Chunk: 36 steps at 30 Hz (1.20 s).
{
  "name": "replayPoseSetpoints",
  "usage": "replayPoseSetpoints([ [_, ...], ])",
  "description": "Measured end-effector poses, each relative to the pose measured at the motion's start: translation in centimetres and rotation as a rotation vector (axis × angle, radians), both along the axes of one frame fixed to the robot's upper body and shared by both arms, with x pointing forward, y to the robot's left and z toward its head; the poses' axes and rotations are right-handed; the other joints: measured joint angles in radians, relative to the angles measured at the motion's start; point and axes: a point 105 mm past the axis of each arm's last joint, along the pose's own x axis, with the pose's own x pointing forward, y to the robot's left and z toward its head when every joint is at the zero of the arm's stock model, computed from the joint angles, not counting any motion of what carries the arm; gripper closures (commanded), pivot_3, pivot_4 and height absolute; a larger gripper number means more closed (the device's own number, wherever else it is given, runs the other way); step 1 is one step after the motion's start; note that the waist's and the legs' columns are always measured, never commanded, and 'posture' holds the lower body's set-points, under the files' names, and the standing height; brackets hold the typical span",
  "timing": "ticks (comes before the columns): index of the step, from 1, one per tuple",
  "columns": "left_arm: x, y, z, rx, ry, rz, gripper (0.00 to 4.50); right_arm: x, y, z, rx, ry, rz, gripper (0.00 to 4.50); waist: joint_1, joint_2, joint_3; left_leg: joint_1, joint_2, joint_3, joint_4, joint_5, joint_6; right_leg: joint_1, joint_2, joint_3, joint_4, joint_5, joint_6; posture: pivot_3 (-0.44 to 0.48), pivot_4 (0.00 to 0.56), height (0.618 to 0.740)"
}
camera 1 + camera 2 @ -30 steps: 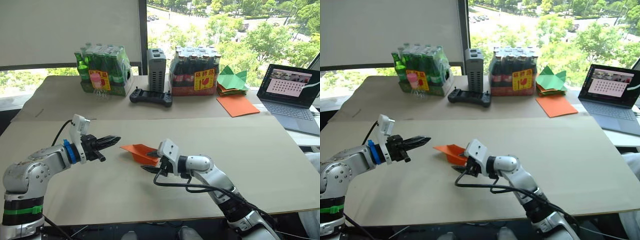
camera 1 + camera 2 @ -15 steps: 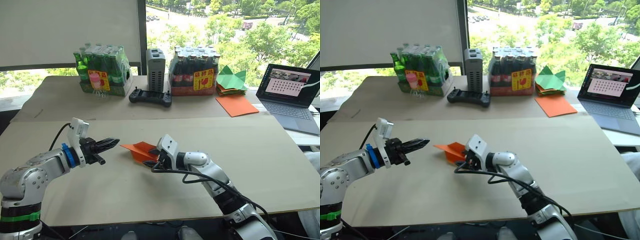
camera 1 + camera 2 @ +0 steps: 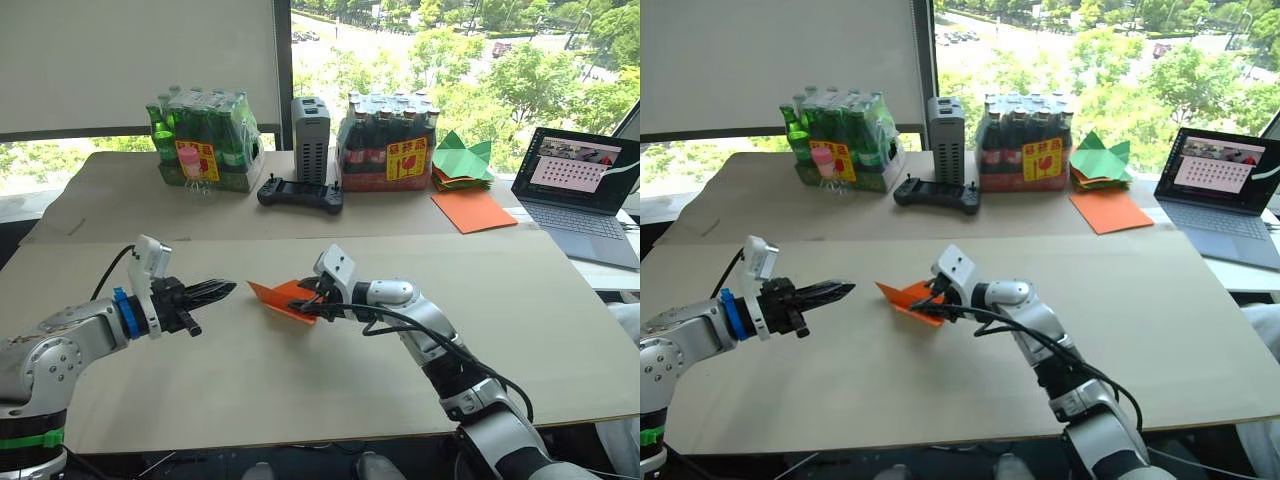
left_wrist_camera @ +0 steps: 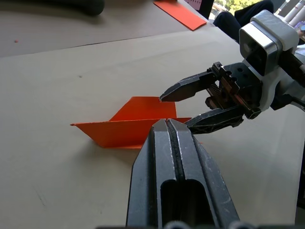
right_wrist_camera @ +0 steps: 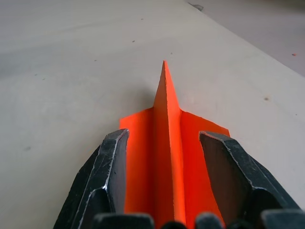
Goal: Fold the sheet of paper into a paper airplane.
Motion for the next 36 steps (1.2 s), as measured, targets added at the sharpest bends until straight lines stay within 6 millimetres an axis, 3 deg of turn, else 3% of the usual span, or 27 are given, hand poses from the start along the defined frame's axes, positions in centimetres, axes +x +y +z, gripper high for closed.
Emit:
replayPoseSetpoints([
  [7,-0.6,-0.3,-0.6,0.04,0.008,-0.055,4.5,0.9,0.0,0.0,-0.018,0.035,-0.005,1.87,-0.002,0.0,0.0,0.0,0.0,0.0,0.0,0.0,0.0,0.0,0.0,0.0,0.0,0.0,0.0,0.0,0.15,0.74],
  [14,-0.8,-0.5,-0.7,0.057,0.0,-0.071,4.5,1.3,0.4,-2.2,-0.082,0.101,0.005,1.87,-0.006,0.0,0.0,0.0,0.0,0.0,0.0,0.0,0.0,0.0,0.0,0.0,0.0,0.0,0.0,0.0,0.15,0.74],
  [21,-0.8,-0.5,-0.8,0.064,0.0,-0.065,4.5,1.5,1.6,-1.8,-0.082,0.09,0.025,1.87,-0.02,0.0,0.0,0.0,0.0,0.0,0.0,0.0,0.0,0.0,0.0,0.0,0.001,0.0,0.0,0.0,0.15,0.74],
  [36,-0.9,-0.5,-1.1,0.072,0.007,-0.036,4.5,1.9,2.2,-2.9,-0.124,0.099,0.032,1.87,-0.02,0.0,0.0,0.0,0.0,0.0,0.0,0.0,0.0,0.0,0.0,0.0,0.001,0.0,0.0,0.0,0.15,0.74],
])
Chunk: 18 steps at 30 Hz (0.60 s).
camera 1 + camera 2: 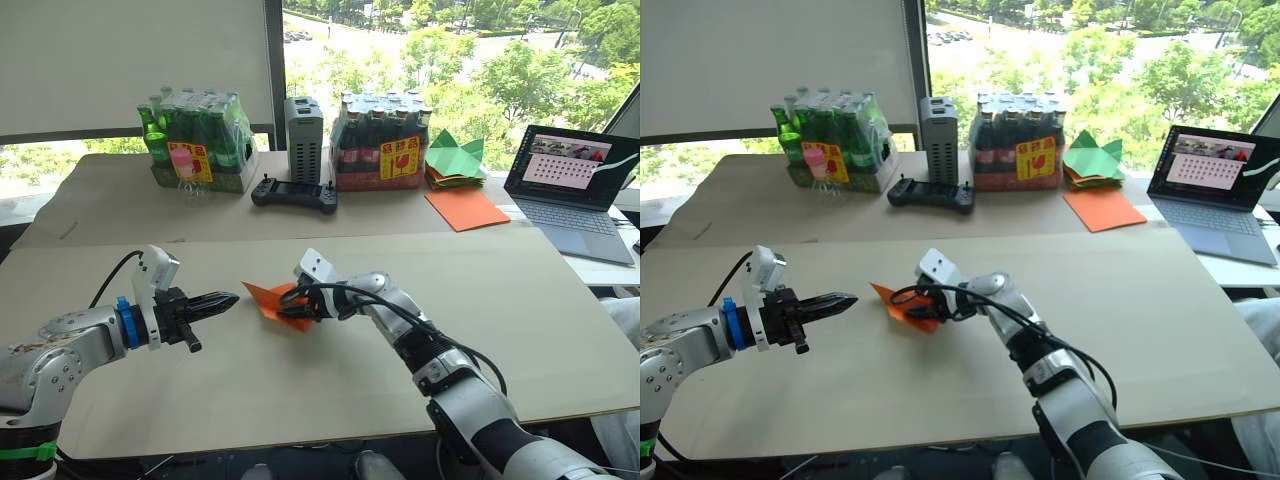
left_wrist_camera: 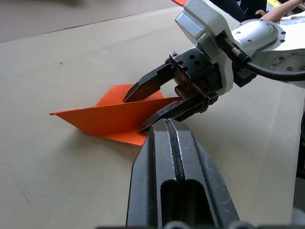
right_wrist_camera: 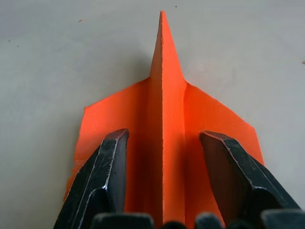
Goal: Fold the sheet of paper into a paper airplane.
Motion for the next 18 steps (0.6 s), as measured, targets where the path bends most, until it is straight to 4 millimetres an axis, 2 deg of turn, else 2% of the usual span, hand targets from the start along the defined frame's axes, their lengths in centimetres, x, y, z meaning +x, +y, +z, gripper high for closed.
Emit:
replayPoseSetpoints([
  [1,0.0,0.04,-0.08,0.001,0.002,0.004,4.5,0.06,-0.01,-0.01,-0.005,-0.006,0.002,1.87,0.0,0.0,0.0,0.0,0.0,0.0,0.0,0.0,0.0,0.0,0.0,0.0,0.0,0.0,0.0,0.0,0.15,0.74],
  [4,0.01,0.06,-0.12,0.0,0.004,0.007,4.5,0.26,-0.07,0.04,-0.026,-0.017,0.0,2.64,0.0,0.0,0.0,0.0,0.0,0.0,0.0,0.0,0.0,0.0,0.0,0.0,0.0,0.0,0.0,0.0,0.15,0.74],
  [9,0.09,0.11,-0.16,0.001,0.003,0.017,4.5,0.5,-0.21,0.03,-0.052,-0.034,-0.004,4.42,0.0,0.0,0.0,0.0,0.0,0.0,0.0,0.0,0.0,0.0,0.0,0.0,0.0,0.0,0.0,0.0,0.15,0.74],
  [18,0.18,0.06,-0.23,-0.005,0.002,0.025,4.5,0.42,-0.52,0.23,-0.065,-0.059,-0.007,4.47,0.0,0.0,0.0,0.0,0.0,0.0,0.0,0.0,0.0,0.0,0.0,0.0,0.0,0.0,0.0,0.0,0.15,0.74],
])
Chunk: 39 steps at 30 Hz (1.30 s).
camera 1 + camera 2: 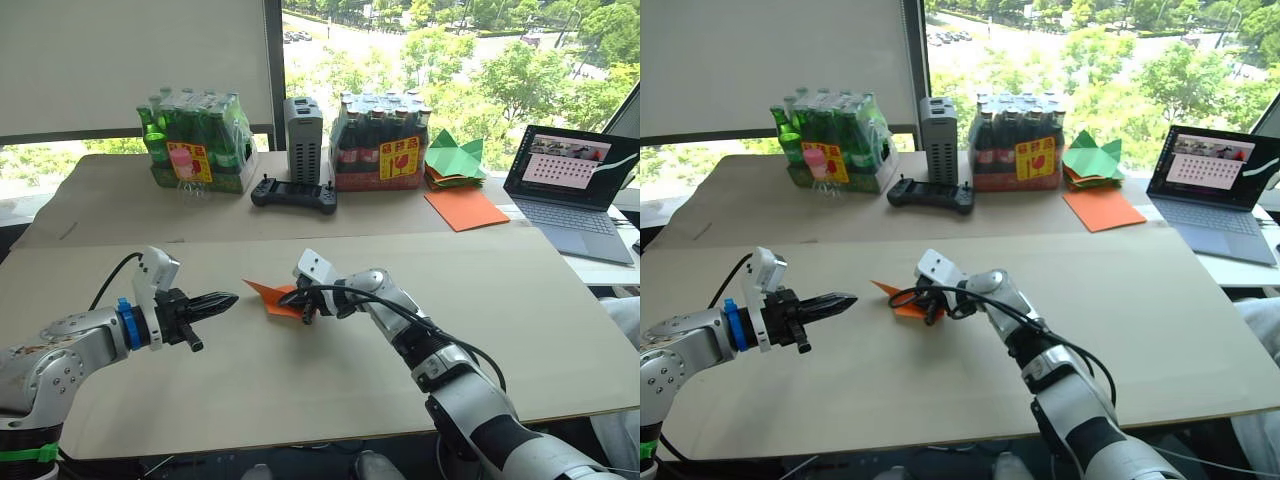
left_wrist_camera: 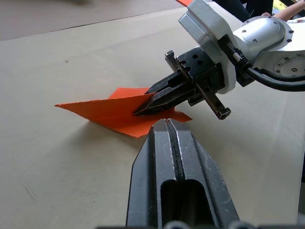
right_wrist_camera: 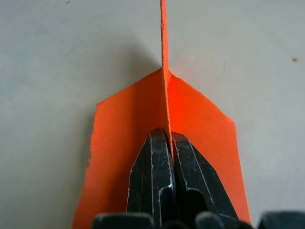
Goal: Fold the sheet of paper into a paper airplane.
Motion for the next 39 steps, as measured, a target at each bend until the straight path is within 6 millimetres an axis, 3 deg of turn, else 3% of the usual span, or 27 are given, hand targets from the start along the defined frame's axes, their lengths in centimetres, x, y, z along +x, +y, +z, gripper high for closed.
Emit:
replayPoseSetpoints([
  [4,0.0,0.0,-0.1,-0.006,0.0,0.005,4.5,0.6,-2.7,0.5,-0.002,-0.012,-0.102,4.47,0.008,0.0,0.0,-0.001,-0.001,0.0,0.0,0.0,0.0,0.0,-0.001,0.0,0.0,0.0,0.0,0.0,0.15,0.74],
  [9,0.0,-0.1,-0.3,-0.009,0.003,0.006,4.5,1.4,-9.4,2.1,0.023,-0.025,-0.36,4.47,0.021,0.0,0.0,-0.001,-0.001,0.0,0.0,0.0,0.0,0.0,-0.001,0.0,-0.001,0.0,0.0,0.0,0.15,0.74],
  [21,1.4,-0.9,-0.8,-0.022,0.005,-0.045,4.5,-1.9,-26.2,2.5,-0.038,-0.065,-1.021,4.47,0.025,0.0,0.0,-0.001,-0.001,0.001,0.0,0.0,0.0,0.0,-0.001,0.0,-0.002,0.0,0.0,0.0,0.15,0.74],
  [24,1.6,-1.1,-0.6,-0.036,-0.005,-0.065,4.5,-2.5,-28.9,2.1,-0.043,-0.075,-1.147,4.47,0.021,0.0,0.0,-0.001,-0.001,0.002,0.0,0.0,0.0,0.0,-0.001,0.001,-0.001,0.0,0.0,0.0,0.15,0.74],
  [28,1.7,-1.6,-0.6,-0.045,-0.002,-0.095,4.5,-2.5,-30.3,2.6,-0.039,-0.113,-1.228,4.47,0.015,0.0,0.0,0.0,-0.001,0.002,0.0,0.0,0.0,0.001,0.0,0.002,-0.001,0.0,0.0,0.0,0.15,0.74],
  [39,1.8,-2.0,-0.8,-0.029,0.0,-0.112,4.5,-2.3,-29.7,0.6,-0.056,-0.065,-1.227,4.47,0.017,0.0,0.0,-0.001,-0.001,0.002,0.0,0.0,0.0,0.001,-0.001,0.002,-0.001,0.0,0.001,0.0,0.15,0.74],
])
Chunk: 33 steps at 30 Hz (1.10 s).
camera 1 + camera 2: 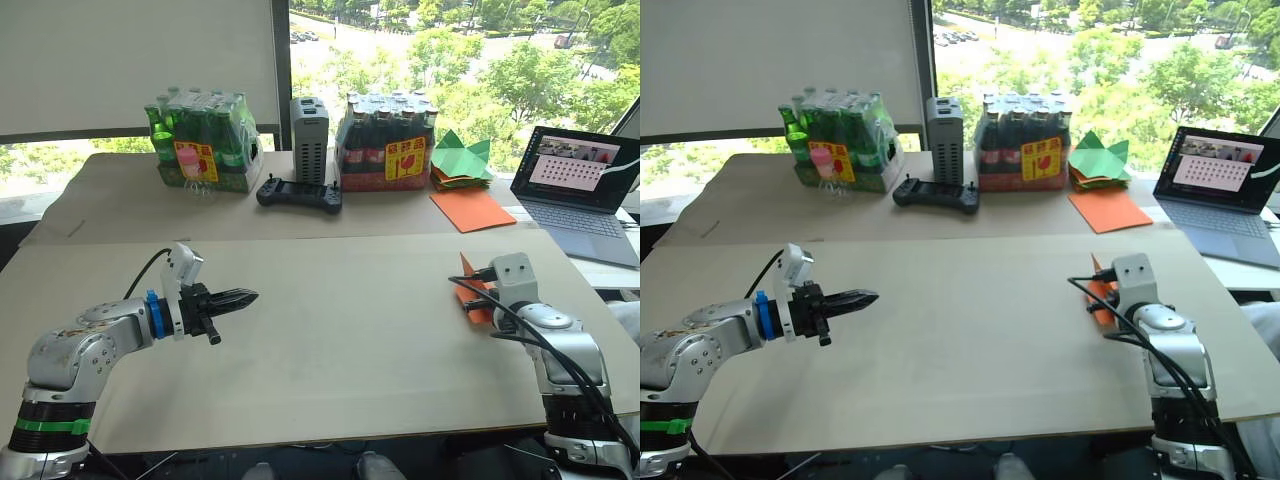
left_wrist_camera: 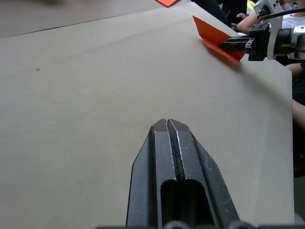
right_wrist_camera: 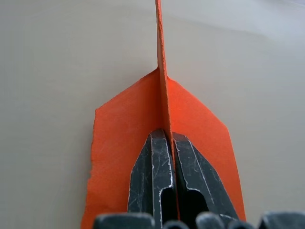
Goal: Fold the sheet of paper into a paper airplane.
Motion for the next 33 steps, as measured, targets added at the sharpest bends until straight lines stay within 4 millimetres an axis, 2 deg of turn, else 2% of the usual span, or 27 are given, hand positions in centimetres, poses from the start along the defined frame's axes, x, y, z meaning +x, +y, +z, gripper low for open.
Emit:
replayPoseSetpoints([
  [2,0.0,0.0,0.0,0.0,0.0,0.001,4.5,0.1,-0.3,-0.1,-0.003,0.001,-0.021,4.47,0.001,0.0,0.0,0.0,0.0,0.0,0.0,0.0,0.0,0.0,0.0,0.0,0.0,0.0,0.0,0.0,0.15,0.74],
  [5,0.0,0.1,0.0,0.0,0.001,0.003,4.5,0.3,-0.8,-0.1,-0.01,-0.005,-0.068,3.64,0.001,0.0,0.0,0.0,0.0,0.0,0.0,0.0,0.0,0.0,0.0,0.0,0.0,0.0,0.0,0.0,0.15,0.74],
  [9,0.0,0.2,0.0,0.0,0.002,0.01,4.5,0.4,-1.2,-0.1,-0.02,-0.016,-0.109,2.27,0.002,0.0,0.0,0.0,0.0,0.0,0.0,0.0,0.0,0.0,0.0,0.0,0.0,0.0,0.0,0.0,0.15,0.74],
  [13,0.0,0.4,0.1,0.0,-0.003,0.022,4.5,0.9,-1.1,1.1,-0.043,-0.069,-0.116,0.87,0.001,0.0,0.0,0.0,0.0,0.0,0.0,0.0,0.0,0.0,0.0,0.0,0.0,0.0,0.0,0.0,0.15,0.74],
  [15,0.1,0.4,0.1,0.001,-0.003,0.025,4.5,1.3,-0.6,2.3,-0.072,-0.135,-0.106,0.17,0.001,0.0,0.0,0.0,0.0,0.0,0.0,0.0,0.0,0.0,0.0,0.0,0.0,0.0,0.0,0.0,0.15,0.74],
  [18,0.1,0.5,0.1,0.001,-0.004,0.034,4.5,2.1,0.6,5.2,-0.099,-0.28,-0.076,0.08,-0.001,0.0,0.0,0.0,0.0,0.0,0.0,0.0,0.0,0.0,0.0,0.0,0.0,0.0,0.0,0.0,0.15,0.74],
  [20,0.3,0.5,0.0,-0.003,-0.007,0.052,4.5,2.7,2.8,8.3,-0.085,-0.455,-0.014,0.08,-0.005,0.0,0.0,0.0,0.0,0.0,0.0,0.0,0.0,0.0,0.0,0.0,0.001,0.0,0.0,0.0,0.15,0.74],
  [21,0.3,0.5,0.0,-0.006,-0.008,0.057,4.5,2.7,3.6,9.1,-0.071,-0.501,0.01,0.08,-0.006,0.0,0.0,0.0,0.001,0.0,0.0,0.0,0.0,0.0,0.0,0.0,0.001,0.0,0.0,0.0,0.15,0.74],
  [23,0.5,0.5,0.1,-0.021,-0.015,0.078,4.5,2.7,7.0,11.1,0.034,-0.618,0.123,0.08,-0.009,0.0,0.0,0.0,0.001,-0.001,0.0,0.0,0.0,0.0,0.0,0.0,0.001,0.0,0.0,0.0,0.15,0.74],
  [28,1.0,0.8,0.2,-0.04,-0.028,0.137,4.5,2.2,11.5,10.4,0.229,-0.603,0.311,0.08,-0.001,0.0,0.0,0.0,0.0,-0.001,0.0,0.0,0.0,0.0,0.0,0.0,0.001,0.0,0.0,0.0,0.15,0.74],
  [32,1.2,0.7,0.6,-0.054,-0.054,0.176,4.5,0.7,15.7,9.3,0.355,-0.526,0.519,0.08,0.005,0.0,0.0,0.0,0.0,-0.001,0.0,0.0,0.0,0.0,0.0,-0.001,0.001,0.0,0.0,0.0,0.15,0.74],
  [33,1.2,0.7,0.6,-0.053,-0.061,0.189,4.5,-0.2,16.8,8.9,0.398,-0.494,0.596,0.08,0.007,0.0,0.0,0.0,0.0,-0.001,0.0,0.0,0.0,0.0,0.0,-0.001,0.001,0.0,0.0,0.0,0.15,0.74],
])
